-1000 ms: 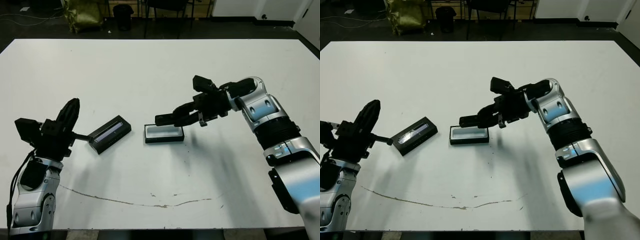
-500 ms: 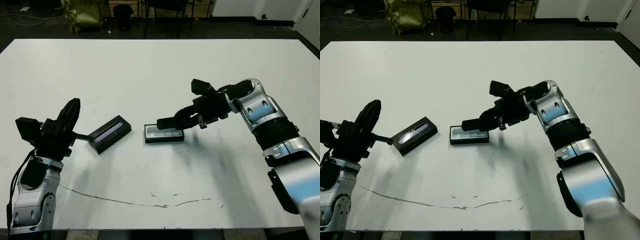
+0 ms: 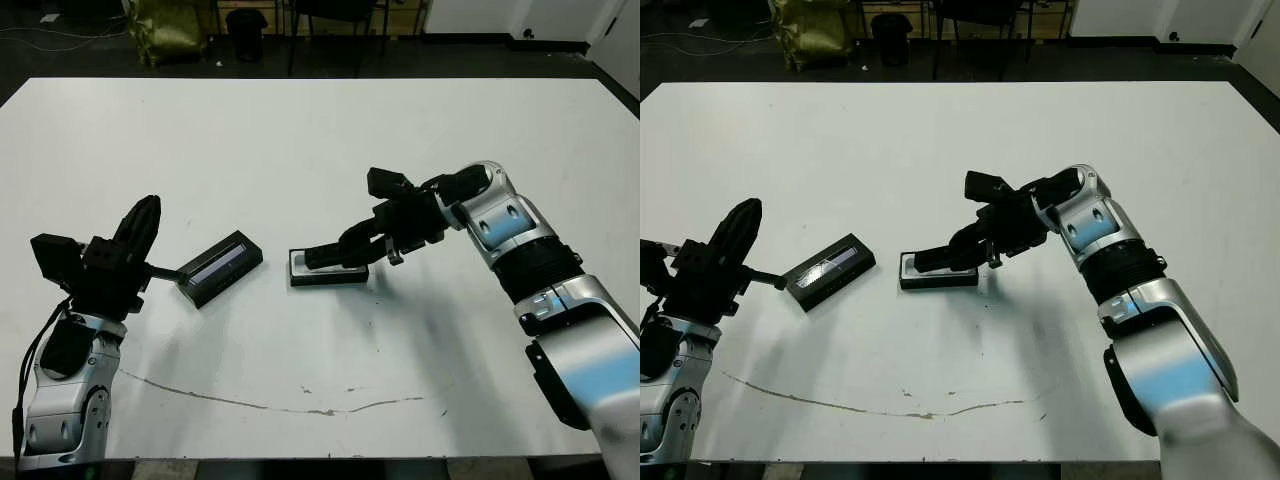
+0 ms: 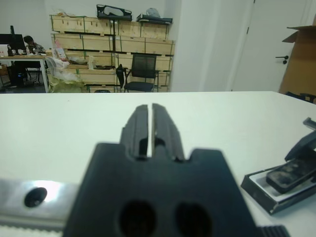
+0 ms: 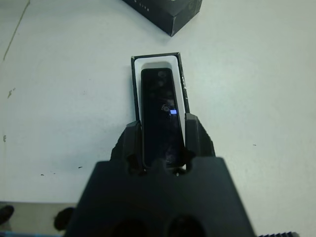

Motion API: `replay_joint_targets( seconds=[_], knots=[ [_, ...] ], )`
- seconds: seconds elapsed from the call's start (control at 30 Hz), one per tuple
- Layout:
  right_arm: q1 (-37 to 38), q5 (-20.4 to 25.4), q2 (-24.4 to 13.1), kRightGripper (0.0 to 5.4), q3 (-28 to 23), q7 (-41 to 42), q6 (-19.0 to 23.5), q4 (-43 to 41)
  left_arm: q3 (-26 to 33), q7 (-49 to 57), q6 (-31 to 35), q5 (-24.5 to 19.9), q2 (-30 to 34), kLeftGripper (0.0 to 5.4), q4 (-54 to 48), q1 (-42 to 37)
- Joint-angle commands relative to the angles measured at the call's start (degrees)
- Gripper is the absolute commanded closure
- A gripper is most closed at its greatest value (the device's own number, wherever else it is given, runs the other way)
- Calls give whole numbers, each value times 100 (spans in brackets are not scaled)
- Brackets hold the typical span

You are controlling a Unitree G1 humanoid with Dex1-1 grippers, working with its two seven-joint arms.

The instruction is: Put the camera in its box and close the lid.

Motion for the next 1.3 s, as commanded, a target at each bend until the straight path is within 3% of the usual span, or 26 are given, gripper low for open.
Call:
replay_joint_targets(
  seconds=[0.03,0.43,1.07,1.3],
  knots=[
    [-5,-52,79,476,77,16,46,14,-28,34,105,63,23,540,35,84],
    [-10,-111,224,476,61,-116,-135,294,-28,51,178,10,8,540,-34,123],
    [3,-87,487,476,58,-109,-65,459,-46,123,193,70,-1,540,-62,147],
    [72,-185,542,476,154,-168,-284,410,-50,117,183,93,-1,540,-82,163]
  ],
)
